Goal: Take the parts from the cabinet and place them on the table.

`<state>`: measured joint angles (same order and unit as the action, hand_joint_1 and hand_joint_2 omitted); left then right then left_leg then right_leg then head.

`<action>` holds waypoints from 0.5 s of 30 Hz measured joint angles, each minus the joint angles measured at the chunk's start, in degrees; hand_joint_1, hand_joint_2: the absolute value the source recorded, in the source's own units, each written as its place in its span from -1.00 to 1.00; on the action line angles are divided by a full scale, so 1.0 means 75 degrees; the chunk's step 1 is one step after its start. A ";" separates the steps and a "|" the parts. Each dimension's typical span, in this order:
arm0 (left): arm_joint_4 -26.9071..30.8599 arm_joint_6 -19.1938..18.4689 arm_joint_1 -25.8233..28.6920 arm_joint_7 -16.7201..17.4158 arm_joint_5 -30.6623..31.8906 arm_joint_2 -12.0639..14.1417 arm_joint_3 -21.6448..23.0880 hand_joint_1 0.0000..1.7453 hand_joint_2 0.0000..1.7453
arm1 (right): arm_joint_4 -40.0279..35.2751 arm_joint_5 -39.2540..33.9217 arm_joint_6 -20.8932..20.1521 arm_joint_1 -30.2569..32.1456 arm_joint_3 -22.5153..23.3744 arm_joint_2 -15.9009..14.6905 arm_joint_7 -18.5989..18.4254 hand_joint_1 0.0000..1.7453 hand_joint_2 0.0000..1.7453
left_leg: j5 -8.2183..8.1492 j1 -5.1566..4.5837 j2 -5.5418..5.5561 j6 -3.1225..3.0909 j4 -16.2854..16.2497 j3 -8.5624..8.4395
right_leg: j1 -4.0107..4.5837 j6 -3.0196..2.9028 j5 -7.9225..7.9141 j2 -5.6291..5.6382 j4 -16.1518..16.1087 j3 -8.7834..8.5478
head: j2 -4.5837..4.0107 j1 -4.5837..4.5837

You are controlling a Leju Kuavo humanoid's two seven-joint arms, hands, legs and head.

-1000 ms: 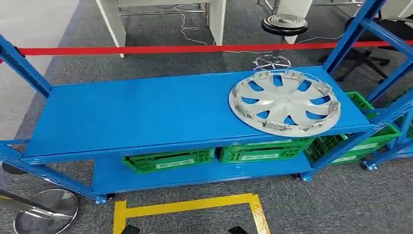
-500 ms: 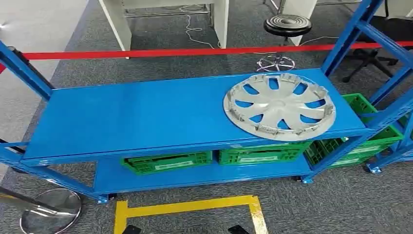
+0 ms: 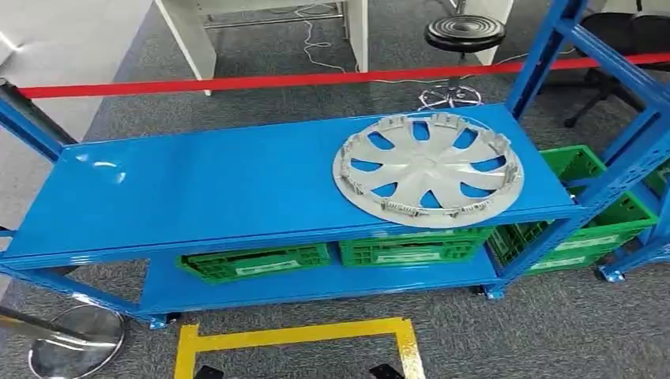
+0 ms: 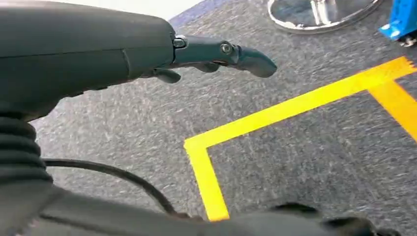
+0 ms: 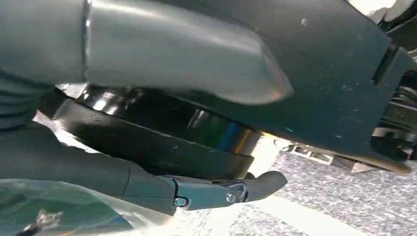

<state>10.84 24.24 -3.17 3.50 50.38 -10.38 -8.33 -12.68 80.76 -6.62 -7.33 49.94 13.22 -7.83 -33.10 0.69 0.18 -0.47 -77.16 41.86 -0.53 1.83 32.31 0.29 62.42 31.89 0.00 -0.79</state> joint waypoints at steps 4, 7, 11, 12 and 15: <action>0.0000 0.0017 0.0006 0.0000 0.0017 0.0097 -0.0015 -1.00 1.00 | 0.0079 0.0006 0.0032 0.0016 0.0006 0.0052 -0.0073 -1.00 1.00 | 0.0861 -0.0536 -0.0015 -0.1068 0.1752 -0.0725 | 0.0248 -0.0116 0.0058 -0.0076 -0.0139 -0.0138 | 0.0000 -0.0184; 0.0000 0.0024 -0.0003 0.0000 0.0026 0.0006 -0.0035 -1.00 1.00 | 0.0079 0.0012 0.0082 0.0024 0.0009 0.0020 -0.0084 -1.00 1.00 | 0.0893 -0.0630 0.0007 -0.1036 0.2115 -0.0817 | 0.0086 -0.0091 -0.0010 -0.0093 -0.0264 -0.0128 | 0.0000 -0.0099; 0.0000 0.0000 -0.0015 -0.0012 0.0064 -0.0032 -0.0055 -1.00 1.00 | 0.0073 -0.0009 0.0082 0.0014 0.0012 -0.0003 -0.0090 -1.00 1.00 | 0.1039 -0.0449 -0.0004 -0.0762 0.2646 -0.1133 | 0.0121 0.0037 0.0474 -0.0022 0.0501 0.0241 | 0.0000 -0.0166; 0.0000 -0.0012 -0.0012 -0.0018 0.0064 -0.0052 -0.0055 -1.00 1.00 | 0.0073 -0.0038 0.0076 -0.0020 0.0023 -0.0006 -0.0078 -1.00 1.00 | 0.1010 -0.0435 -0.0007 -0.0712 0.2639 -0.1137 | 0.0109 0.0090 0.0691 -0.0018 0.1034 0.0516 | 0.0003 -0.0175; 0.0000 -0.0029 -0.0011 -0.0032 0.0070 -0.0058 -0.0058 -1.00 1.00 | 0.0076 -0.0044 0.0070 -0.0103 0.0061 -0.0006 -0.0073 -1.00 1.00 | 0.0954 -0.0411 -0.0021 -0.0611 0.2609 -0.1165 | 0.0081 0.0220 0.0525 -0.0025 0.1451 0.0751 | 0.0000 -0.0172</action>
<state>10.84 24.02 -3.26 3.26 50.90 -10.82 -8.76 -12.11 80.43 -6.10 -8.11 50.40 13.18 -8.37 -25.95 -2.39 0.03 -5.05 -57.59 33.12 0.08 3.48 36.24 0.10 73.30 37.53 0.00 -2.08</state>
